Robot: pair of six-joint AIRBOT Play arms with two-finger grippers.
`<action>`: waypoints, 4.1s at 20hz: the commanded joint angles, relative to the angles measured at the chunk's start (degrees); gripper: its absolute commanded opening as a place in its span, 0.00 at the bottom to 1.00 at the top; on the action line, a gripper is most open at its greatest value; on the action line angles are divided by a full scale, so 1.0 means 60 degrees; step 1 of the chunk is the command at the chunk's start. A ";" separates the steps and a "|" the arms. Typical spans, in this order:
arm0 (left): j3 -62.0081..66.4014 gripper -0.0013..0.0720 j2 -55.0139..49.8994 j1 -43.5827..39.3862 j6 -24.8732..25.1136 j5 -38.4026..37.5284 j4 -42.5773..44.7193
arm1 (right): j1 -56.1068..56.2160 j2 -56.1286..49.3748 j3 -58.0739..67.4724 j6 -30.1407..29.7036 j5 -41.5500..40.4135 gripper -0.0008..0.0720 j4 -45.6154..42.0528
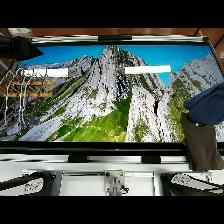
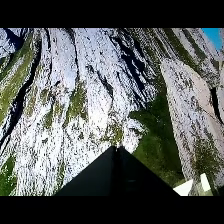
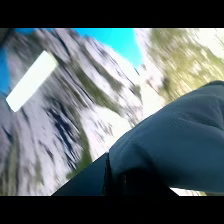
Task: Fold the shirts.
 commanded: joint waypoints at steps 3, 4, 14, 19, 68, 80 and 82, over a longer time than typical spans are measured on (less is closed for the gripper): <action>0.0004 0.07 0.0004 -0.0182 0.0000 0.0011 0.0000 | -0.0047 -0.0018 0.0015 -0.0106 -0.2361 0.09 0.1902; 0.0004 0.07 0.0004 -0.0189 0.0000 0.0011 0.0000 | -0.0047 -0.0018 0.0015 -0.0095 -0.2160 0.09 0.1519; 0.0004 0.07 0.0015 -0.0193 0.0146 0.0007 0.0004 | -0.0058 0.0954 -0.2623 -0.0670 0.2546 0.10 -0.5439; 0.0004 0.07 0.0015 -0.0193 0.0157 0.0011 0.0000 | -0.0058 0.1545 -0.3982 -0.0350 0.2554 0.10 -0.5530; -0.2779 0.98 -0.2029 -0.4302 -0.2364 -0.0087 0.5665 | 0.8735 0.0229 -0.5581 -0.0419 -0.0284 0.81 -0.7326; -0.2779 0.98 -0.2033 -0.4299 -0.2080 0.0055 0.5635 | 0.8735 0.0229 -0.5581 -0.0419 -0.0284 0.81 -0.7315; -0.2779 0.98 -0.2033 -0.4299 -0.2080 0.0055 0.5635 | 0.8735 0.0229 -0.5581 -0.0419 -0.0280 0.81 -0.7315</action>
